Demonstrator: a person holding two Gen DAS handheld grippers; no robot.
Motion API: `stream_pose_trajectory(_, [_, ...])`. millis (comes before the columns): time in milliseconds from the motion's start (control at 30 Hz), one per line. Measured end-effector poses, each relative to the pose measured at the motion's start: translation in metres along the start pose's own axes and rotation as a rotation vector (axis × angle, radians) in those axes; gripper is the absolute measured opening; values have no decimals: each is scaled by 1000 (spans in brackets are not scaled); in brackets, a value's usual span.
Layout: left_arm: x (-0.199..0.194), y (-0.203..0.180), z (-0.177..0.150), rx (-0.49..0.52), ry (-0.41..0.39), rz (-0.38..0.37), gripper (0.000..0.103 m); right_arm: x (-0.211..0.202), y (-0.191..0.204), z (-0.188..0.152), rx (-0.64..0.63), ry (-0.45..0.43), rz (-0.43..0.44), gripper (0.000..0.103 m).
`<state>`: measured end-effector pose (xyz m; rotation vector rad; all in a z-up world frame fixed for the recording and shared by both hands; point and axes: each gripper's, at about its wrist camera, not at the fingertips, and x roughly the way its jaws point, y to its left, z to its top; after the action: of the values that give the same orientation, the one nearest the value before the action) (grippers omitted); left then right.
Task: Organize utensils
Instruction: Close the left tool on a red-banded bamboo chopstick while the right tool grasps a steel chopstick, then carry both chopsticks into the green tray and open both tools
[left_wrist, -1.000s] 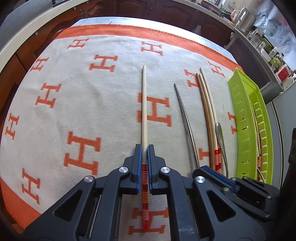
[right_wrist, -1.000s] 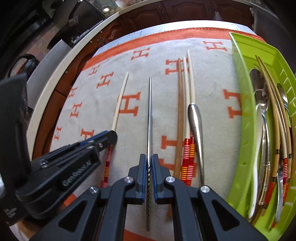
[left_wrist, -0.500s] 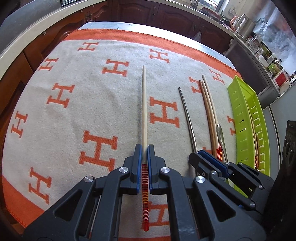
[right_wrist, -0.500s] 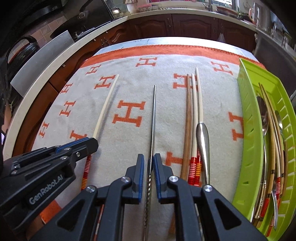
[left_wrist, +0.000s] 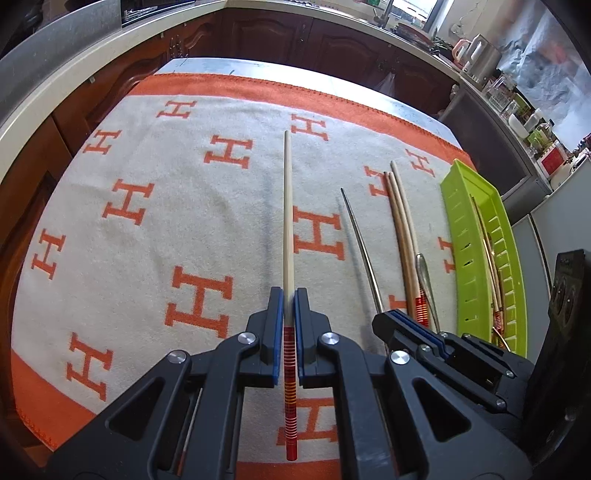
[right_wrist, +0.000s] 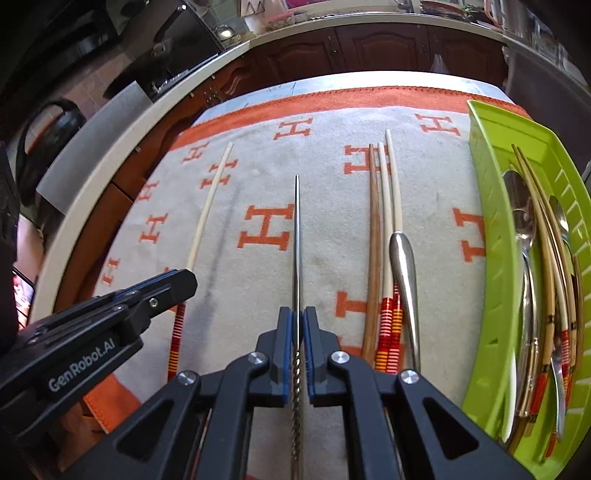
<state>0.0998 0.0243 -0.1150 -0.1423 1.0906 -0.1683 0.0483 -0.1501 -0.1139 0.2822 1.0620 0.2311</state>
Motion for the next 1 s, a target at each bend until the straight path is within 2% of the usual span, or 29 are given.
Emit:
stream_pose_trajectory(167, [-7, -12, 2, 20, -8, -12, 4, -24, -12, 0, 57, -44, 74, 5])
stream_pose_trajectory(367, [-15, -36, 3, 51, -9, -41, 3, -56, -28, 1, 104, -120, 99, 5])
stream_pose_trajectory(567, [-21, -76, 6, 114, 6, -93, 3, -86, -54, 2, 168, -188, 108, 5])
stream_pose_trajectory(700, [-21, -112, 10, 160, 35, -154, 3, -105, -81, 4, 220, -218, 69, 6])
stream_pose_trajectory(800, [-17, -148, 14, 205, 59, -197, 3, -113, -106, 7, 250, -223, 6, 6])
stream_pose_trajectory(1000, [-1, -207, 11, 267, 119, -236, 4, -109, -139, 5, 290, -201, -108, 6])
